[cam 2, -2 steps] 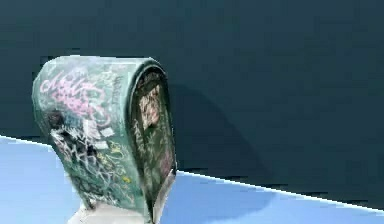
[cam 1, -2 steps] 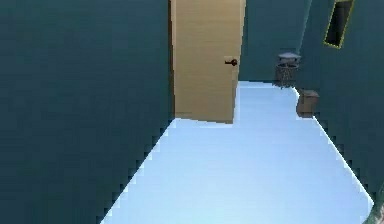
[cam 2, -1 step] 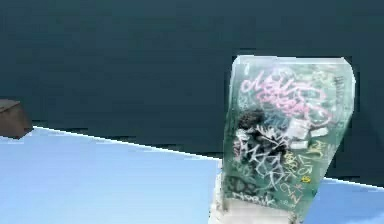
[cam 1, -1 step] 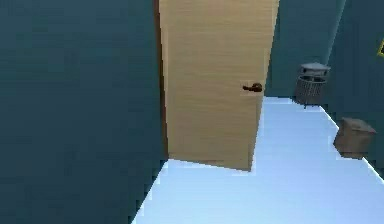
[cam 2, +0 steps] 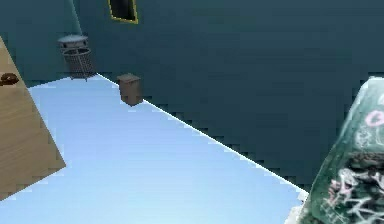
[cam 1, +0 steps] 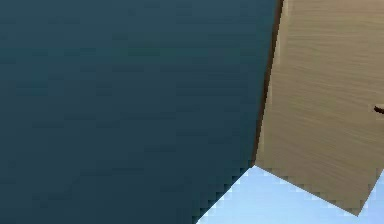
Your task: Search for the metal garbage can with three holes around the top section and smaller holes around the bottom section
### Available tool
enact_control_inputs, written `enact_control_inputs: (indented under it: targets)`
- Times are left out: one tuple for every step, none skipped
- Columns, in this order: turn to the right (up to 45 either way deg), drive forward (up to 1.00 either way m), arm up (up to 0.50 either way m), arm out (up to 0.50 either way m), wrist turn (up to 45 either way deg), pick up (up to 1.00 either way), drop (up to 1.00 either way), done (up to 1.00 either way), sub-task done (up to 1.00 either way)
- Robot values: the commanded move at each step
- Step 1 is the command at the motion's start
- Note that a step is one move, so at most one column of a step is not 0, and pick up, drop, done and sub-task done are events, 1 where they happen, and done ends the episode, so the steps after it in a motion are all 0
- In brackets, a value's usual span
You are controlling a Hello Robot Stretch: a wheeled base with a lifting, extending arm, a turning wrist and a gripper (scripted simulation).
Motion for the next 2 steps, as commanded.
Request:
enact_control_inputs:
  targets:
    - [0.0,0.10,0.00,0.00,0.0,0.00,0.00,0.00,0.00]
    - [45.0,0.00,0.00,0.00,0.0,0.00,0.00,0.00,0.00]
